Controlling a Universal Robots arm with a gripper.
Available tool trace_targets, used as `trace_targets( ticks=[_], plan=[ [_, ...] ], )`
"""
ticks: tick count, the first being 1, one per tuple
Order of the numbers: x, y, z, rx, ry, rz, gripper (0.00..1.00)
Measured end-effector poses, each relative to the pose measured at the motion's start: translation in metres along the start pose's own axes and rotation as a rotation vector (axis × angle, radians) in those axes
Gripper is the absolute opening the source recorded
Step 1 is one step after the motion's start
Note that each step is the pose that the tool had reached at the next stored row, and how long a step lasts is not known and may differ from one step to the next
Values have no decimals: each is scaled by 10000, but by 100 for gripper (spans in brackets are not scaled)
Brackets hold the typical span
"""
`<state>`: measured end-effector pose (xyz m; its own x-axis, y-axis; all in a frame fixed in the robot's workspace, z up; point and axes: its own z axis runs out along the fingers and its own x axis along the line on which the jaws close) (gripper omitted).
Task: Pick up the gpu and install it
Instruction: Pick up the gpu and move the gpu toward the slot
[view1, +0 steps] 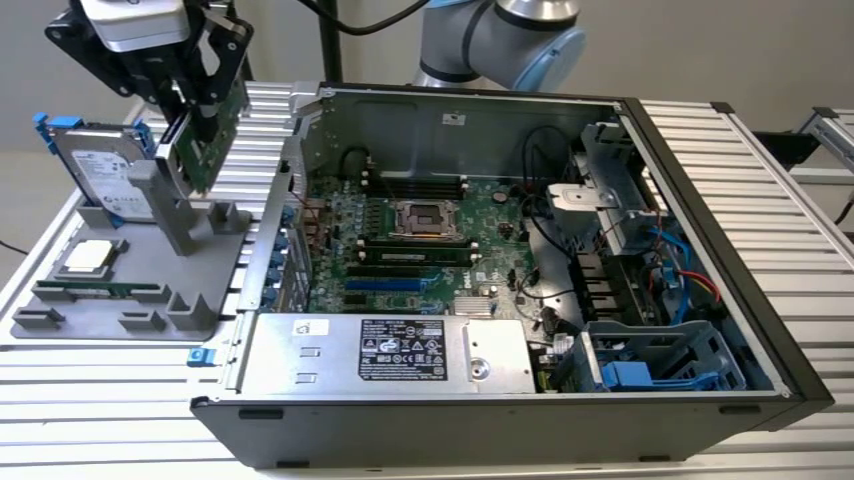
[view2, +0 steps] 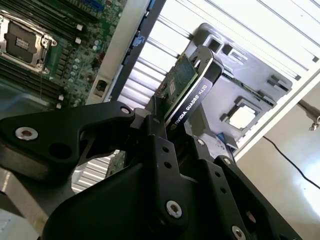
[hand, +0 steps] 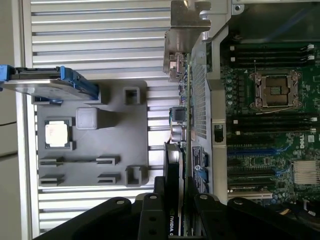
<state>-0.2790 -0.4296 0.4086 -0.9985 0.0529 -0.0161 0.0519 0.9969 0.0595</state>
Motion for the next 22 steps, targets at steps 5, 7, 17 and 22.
trace_targets(
  ticks=[5,7,17,22],
  plan=[
    [-48,2,1,0,0,0,0],
    [-67,3,1,0,0,0,0],
    [-160,8,3,0,1,-1,0],
    [-205,10,4,0,0,-1,0]
  ],
)
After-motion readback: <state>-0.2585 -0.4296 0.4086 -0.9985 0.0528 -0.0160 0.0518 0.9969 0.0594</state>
